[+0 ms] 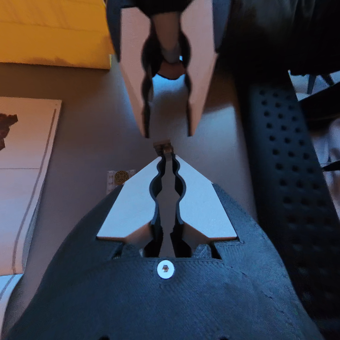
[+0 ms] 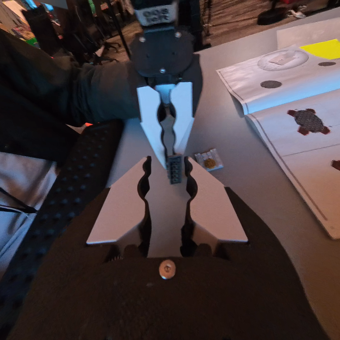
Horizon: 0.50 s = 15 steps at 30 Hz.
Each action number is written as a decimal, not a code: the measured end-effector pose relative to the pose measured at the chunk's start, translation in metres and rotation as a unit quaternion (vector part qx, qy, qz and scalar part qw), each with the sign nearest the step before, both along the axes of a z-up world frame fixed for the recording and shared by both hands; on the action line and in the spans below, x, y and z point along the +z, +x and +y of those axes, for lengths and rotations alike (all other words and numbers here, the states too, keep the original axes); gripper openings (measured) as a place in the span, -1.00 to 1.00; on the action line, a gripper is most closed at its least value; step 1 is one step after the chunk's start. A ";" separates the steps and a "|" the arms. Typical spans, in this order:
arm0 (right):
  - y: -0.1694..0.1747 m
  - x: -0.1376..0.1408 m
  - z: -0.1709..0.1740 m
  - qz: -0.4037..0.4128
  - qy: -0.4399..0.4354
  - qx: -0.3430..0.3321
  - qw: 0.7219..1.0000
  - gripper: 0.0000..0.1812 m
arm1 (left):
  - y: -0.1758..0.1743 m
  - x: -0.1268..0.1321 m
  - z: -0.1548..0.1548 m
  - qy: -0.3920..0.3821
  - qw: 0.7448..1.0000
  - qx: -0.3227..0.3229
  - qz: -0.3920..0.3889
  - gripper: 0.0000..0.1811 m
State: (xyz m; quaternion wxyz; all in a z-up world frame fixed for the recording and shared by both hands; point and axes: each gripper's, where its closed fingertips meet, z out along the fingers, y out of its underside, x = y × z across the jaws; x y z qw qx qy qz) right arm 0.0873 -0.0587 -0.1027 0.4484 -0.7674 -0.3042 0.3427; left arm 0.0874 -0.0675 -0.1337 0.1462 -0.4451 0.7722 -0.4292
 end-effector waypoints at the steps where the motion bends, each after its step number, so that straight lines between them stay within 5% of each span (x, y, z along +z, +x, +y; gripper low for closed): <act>1: 0.003 -0.005 0.002 -0.017 0.003 -0.005 1.000 -0.59 | 0.000 -0.001 -0.002 0.012 1.000 -0.004 -0.002 -0.93; 15: -0.004 -0.022 -0.005 -0.124 0.060 0.037 0.990 -0.82 | -0.001 -0.012 -0.008 0.105 0.994 -0.027 -0.021 -0.93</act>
